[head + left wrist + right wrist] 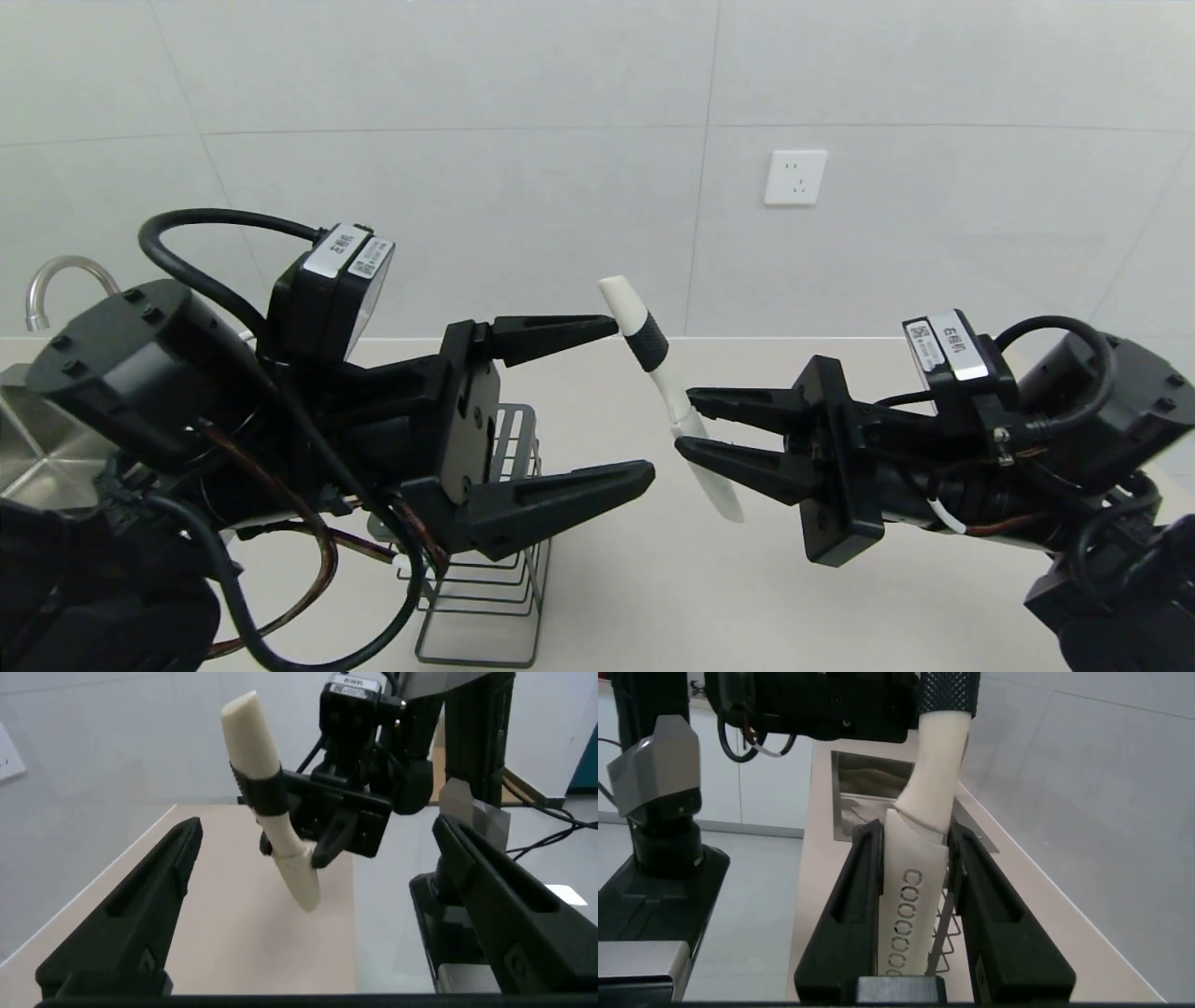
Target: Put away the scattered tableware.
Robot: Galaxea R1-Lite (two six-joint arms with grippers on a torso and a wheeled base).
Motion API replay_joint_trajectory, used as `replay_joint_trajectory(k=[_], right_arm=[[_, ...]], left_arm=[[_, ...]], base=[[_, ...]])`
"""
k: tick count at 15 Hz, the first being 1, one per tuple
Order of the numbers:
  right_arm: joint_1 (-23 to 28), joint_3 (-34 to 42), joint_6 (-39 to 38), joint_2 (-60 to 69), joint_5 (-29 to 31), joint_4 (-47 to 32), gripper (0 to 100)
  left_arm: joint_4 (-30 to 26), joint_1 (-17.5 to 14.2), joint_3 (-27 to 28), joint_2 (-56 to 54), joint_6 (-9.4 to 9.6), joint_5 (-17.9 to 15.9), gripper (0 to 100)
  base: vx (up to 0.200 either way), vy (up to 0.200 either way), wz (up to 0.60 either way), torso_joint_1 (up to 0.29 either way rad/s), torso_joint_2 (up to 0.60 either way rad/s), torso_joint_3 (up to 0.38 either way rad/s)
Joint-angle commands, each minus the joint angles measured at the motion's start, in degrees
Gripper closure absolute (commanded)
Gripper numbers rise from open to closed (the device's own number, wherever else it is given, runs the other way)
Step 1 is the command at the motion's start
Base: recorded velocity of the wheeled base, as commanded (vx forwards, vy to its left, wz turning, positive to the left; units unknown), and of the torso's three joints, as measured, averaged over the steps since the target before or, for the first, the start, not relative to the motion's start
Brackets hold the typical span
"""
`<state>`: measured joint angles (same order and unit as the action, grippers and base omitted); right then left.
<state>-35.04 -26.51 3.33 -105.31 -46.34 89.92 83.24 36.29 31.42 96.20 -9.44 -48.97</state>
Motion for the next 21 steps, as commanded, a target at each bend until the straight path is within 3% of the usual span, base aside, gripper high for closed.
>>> replay_joint_trajectory(k=[1,4,8,21], right_arm=[[-0.12,0.15,0.1,0.02,0.02,0.08,100],[-0.65,0.15,0.1,0.11,0.02,0.08,100],[-1.26,0.41,0.1,0.11,0.11,0.08,100],[-1.61,-0.03,0.54,0.02,1.07,0.08,100]], left_arm=[[2.37,0.89,0.75,2.77,-1.55,0.19,0],[4.74,0.8,2.6,5.23,-2.08,3.0,0],[6.76,1.77,3.39,6.55,-5.59,3.35,0],[6.76,2.56,6.47,7.6,-6.91,4.15,0]], base=[[0.0,0.0,0.0,0.0,0.0,0.0],[0.0,0.0,0.0,0.0,0.0,0.0],[0.0,0.0,0.0,0.0,0.0,0.0],[0.0,0.0,0.0,0.0,0.0,0.0]])
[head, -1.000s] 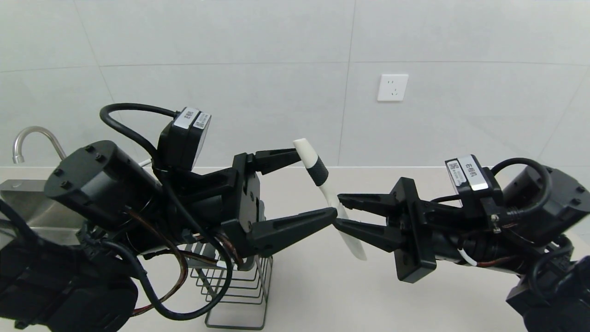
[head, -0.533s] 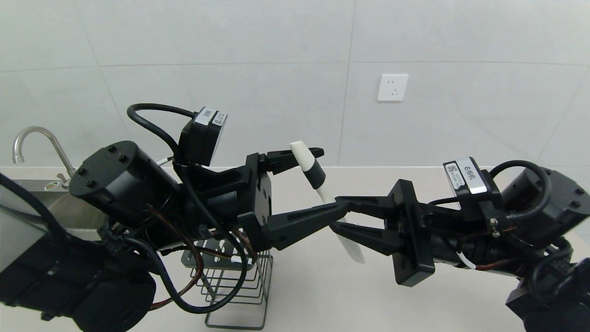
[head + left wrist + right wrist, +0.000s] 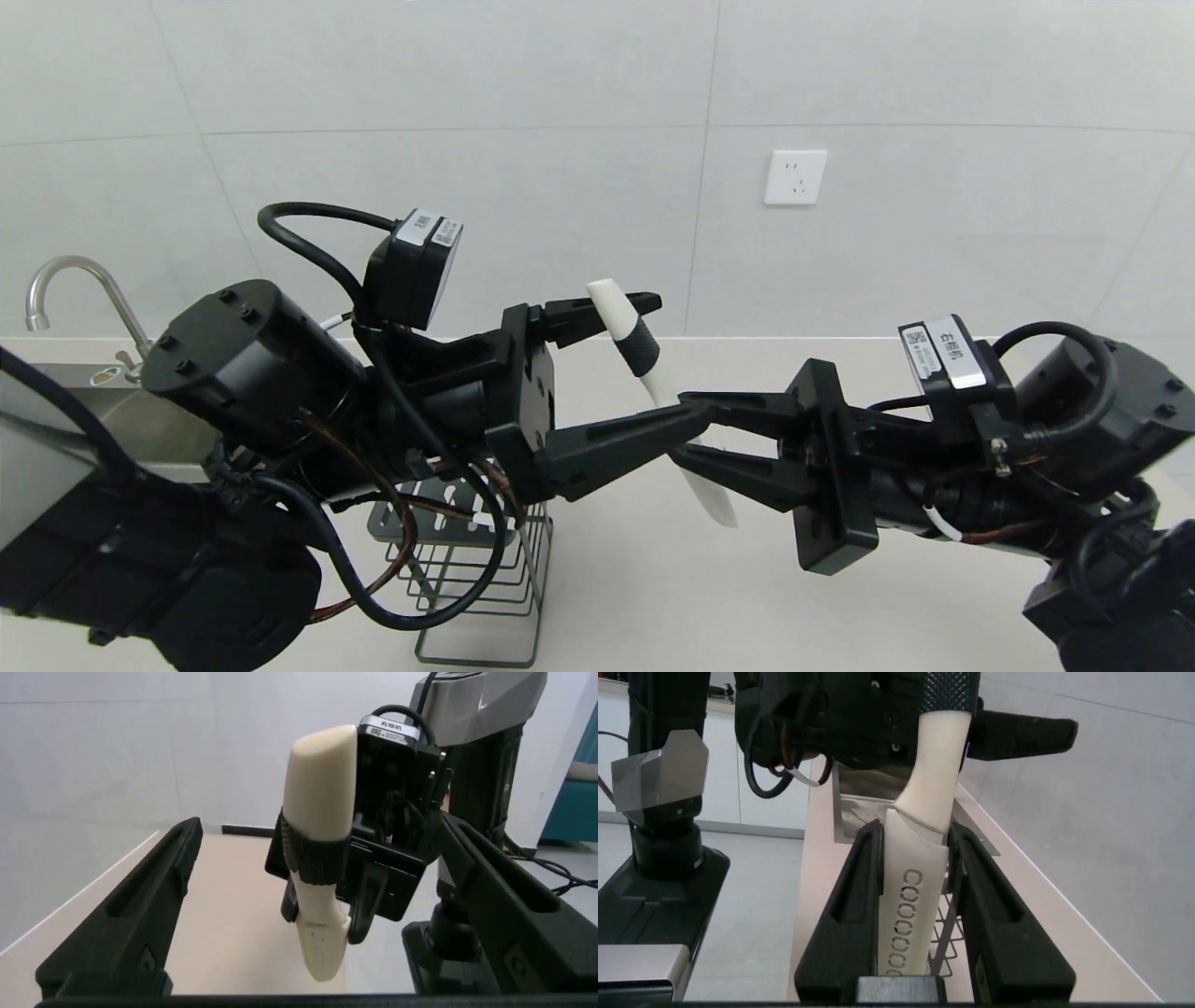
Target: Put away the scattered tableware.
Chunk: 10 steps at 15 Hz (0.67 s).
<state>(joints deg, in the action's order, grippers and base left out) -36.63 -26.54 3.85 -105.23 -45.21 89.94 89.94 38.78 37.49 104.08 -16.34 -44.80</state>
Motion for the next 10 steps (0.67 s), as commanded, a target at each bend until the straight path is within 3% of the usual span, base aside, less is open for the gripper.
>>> replay_joint_trajectory(k=[1,7,8,10], right_arm=[[-0.02,-0.18,0.01,-0.06,-0.05,0.06,100],[-0.11,-1.06,0.1,-0.85,0.3,0.06,100],[-0.81,-0.88,1.42,-0.85,1.01,0.06,0],[-1.86,-0.36,1.42,-0.77,1.09,0.06,0]], left_arm=[[0.06,0.16,0.39,-0.28,-0.01,-0.02,100],[0.06,1.48,0.39,0.16,0.08,-0.02,100],[0.06,1.65,0.31,-0.11,0.16,0.06,100],[0.06,1.65,0.31,-0.37,0.16,1.21,100]], base=[[0.0,0.0,0.0,0.0,0.0,0.0],[0.0,0.0,0.0,0.0,0.0,0.0],[0.0,0.0,0.0,0.0,0.0,0.0],[0.0,0.0,0.0,0.0,0.0,0.0]])
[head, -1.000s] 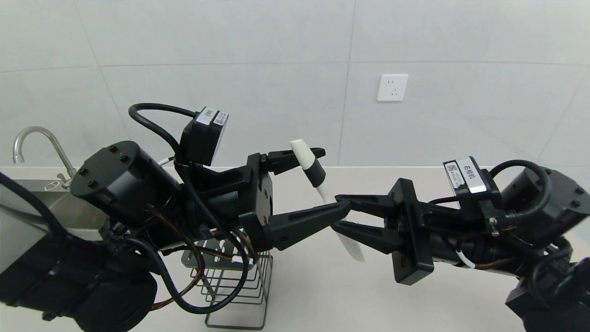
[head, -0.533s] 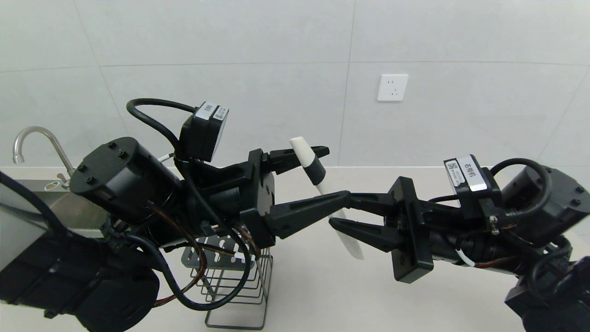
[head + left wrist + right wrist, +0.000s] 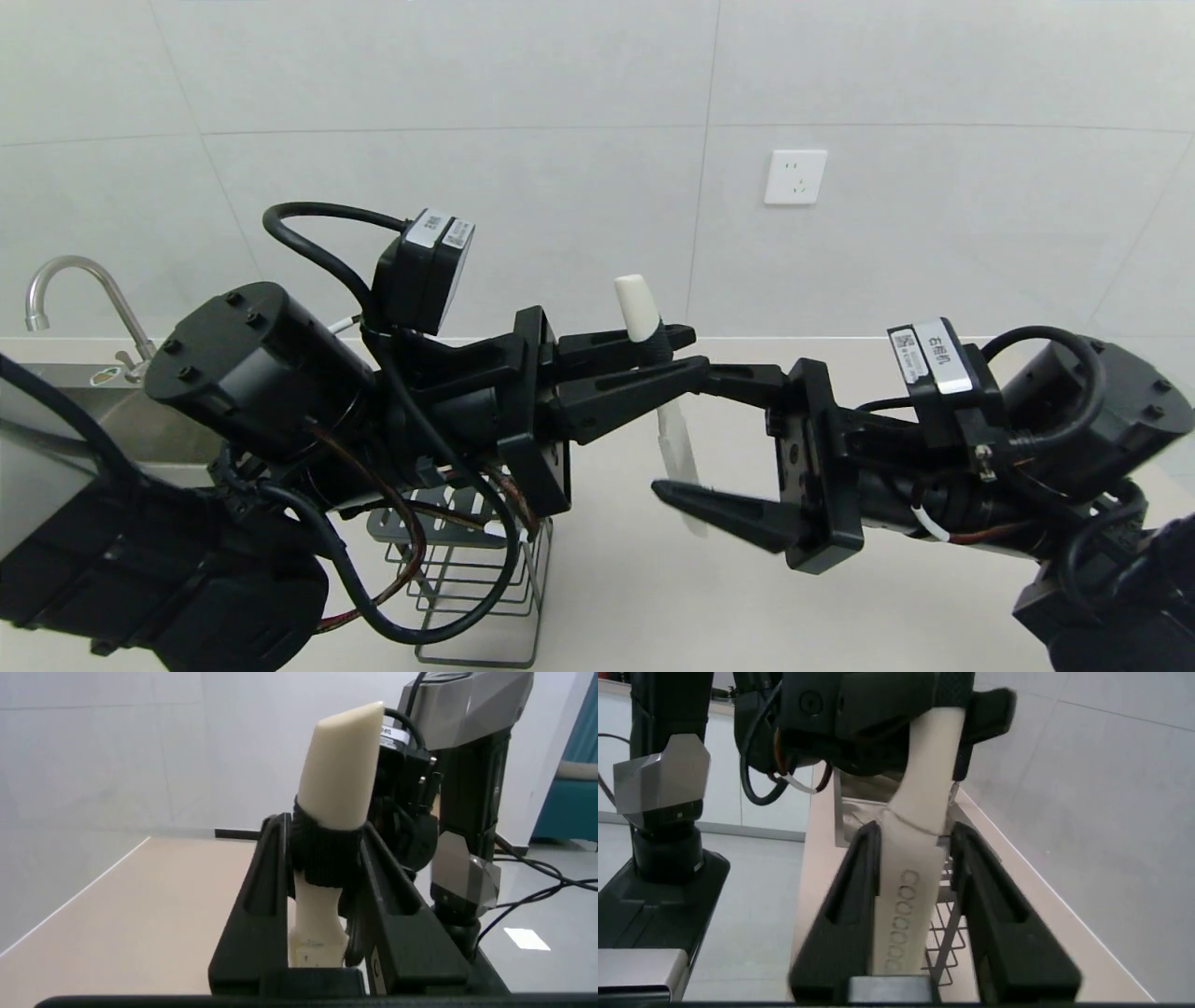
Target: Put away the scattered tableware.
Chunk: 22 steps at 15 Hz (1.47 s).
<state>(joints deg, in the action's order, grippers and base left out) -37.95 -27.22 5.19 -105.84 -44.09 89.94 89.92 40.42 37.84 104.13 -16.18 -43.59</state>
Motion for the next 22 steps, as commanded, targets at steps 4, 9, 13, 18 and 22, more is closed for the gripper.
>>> replay_joint_trajectory(k=[4,9,13,18,22], right_arm=[[0.77,2.52,0.08,1.69,-0.03,0.06,0],[8.59,13.42,-0.1,19.18,7.53,0.06,0],[16.42,27.22,-0.1,35.61,8.59,-0.12,100],[36.28,23.79,-1.59,70.59,9.38,-34.66,100],[38.39,19.66,-1.77,89.05,9.38,-56.28,100]], left_arm=[[0.08,-0.87,-0.22,-0.51,0.09,3.43,100],[0.08,-2.98,-2.86,-2.62,5.19,6.94,100],[0.08,-2.19,-6.46,-4.46,7.65,6.86,100],[0.08,-2.1,-8.75,-5.08,11.43,6.94,100],[0.08,-2.1,-9.63,-6.05,12.05,6.94,100]], base=[[0.0,0.0,0.0,0.0,0.0,0.0],[0.0,0.0,0.0,0.0,0.0,0.0],[0.0,0.0,0.0,0.0,0.0,0.0],[0.0,0.0,0.0,0.0,0.0,0.0],[0.0,0.0,0.0,0.0,0.0,0.0]])
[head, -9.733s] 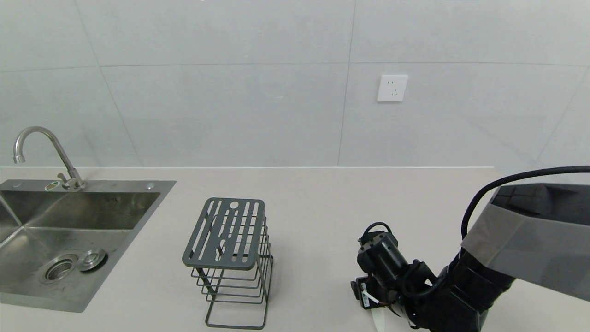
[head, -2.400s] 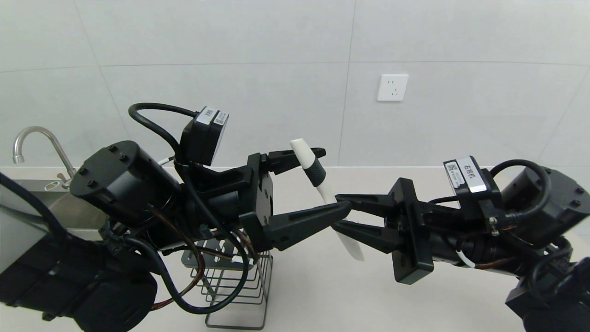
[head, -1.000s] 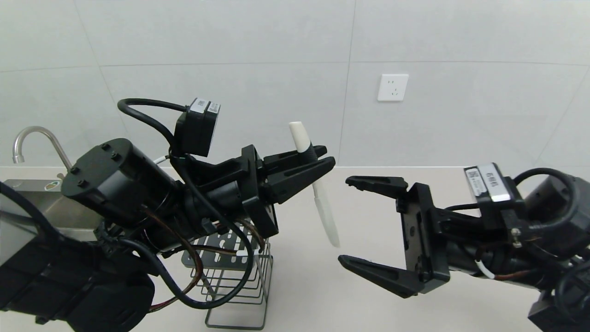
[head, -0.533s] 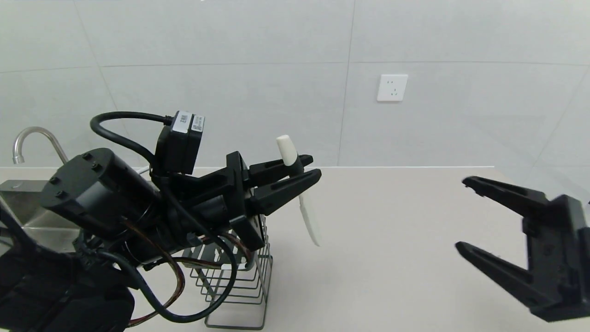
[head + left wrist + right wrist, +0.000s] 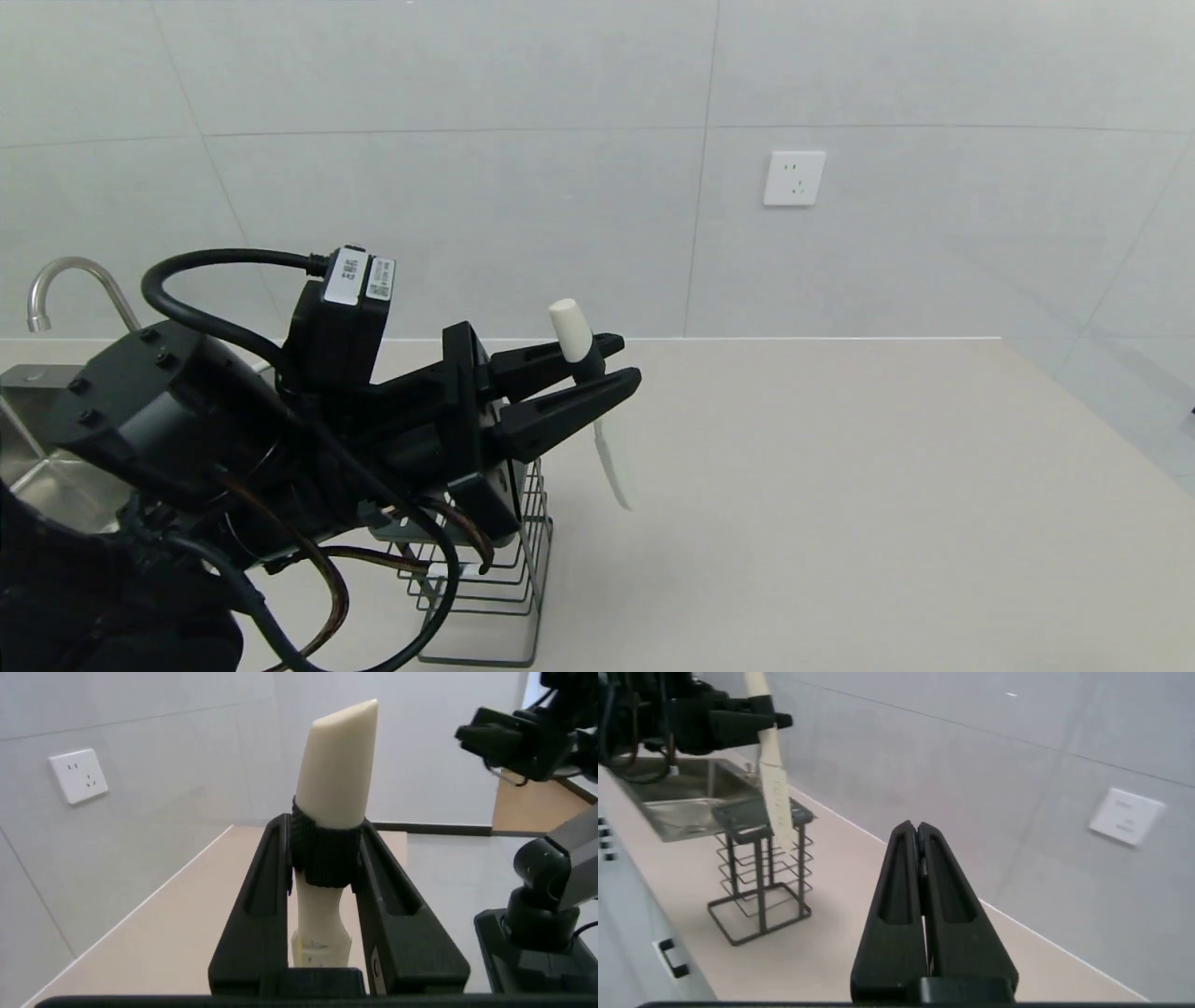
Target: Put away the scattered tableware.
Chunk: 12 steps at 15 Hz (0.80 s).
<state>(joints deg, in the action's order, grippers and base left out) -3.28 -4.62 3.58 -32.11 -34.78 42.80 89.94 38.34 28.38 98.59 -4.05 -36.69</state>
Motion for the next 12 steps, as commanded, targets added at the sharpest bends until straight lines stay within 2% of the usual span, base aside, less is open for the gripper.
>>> replay_joint_trajectory(k=[1,2,5,9,10,12], right_arm=[[4.33,-5.05,-0.24,19.63,0.06,-15.73,100],[4.86,-5.75,-0.6,23.58,0.33,-18.63,100],[4.51,-5.58,-0.95,28.51,4.11,-18.89,100],[3.89,1.81,-0.95,30.0,9.29,-18.63,100],[3.63,4.62,-1.21,30.44,12.54,-20.21,100],[3.54,4.62,-2.44,31.67,17.29,-30.14,100]], left_arm=[[0.06,-0.02,-0.17,-1.11,0.0,0.04,100],[0.06,-0.11,-0.34,-1.73,-0.08,0.04,100],[0.06,-0.11,-0.34,-1.73,0.0,0.04,100],[0.06,-0.37,-0.87,-1.55,1.23,0.04,100],[0.06,-0.9,-0.69,-1.91,1.41,0.13,100],[0.06,-2.48,-0.61,-1.99,1.5,0.22,100]], base=[[0.0,0.0,0.0,0.0,0.0,0.0],[0.0,0.0,0.0,0.0,0.0,0.0],[0.0,0.0,0.0,0.0,0.0,0.0],[0.0,0.0,0.0,0.0,0.0,0.0],[0.0,0.0,0.0,0.0,0.0,0.0],[0.0,0.0,0.0,0.0,0.0,0.0]])
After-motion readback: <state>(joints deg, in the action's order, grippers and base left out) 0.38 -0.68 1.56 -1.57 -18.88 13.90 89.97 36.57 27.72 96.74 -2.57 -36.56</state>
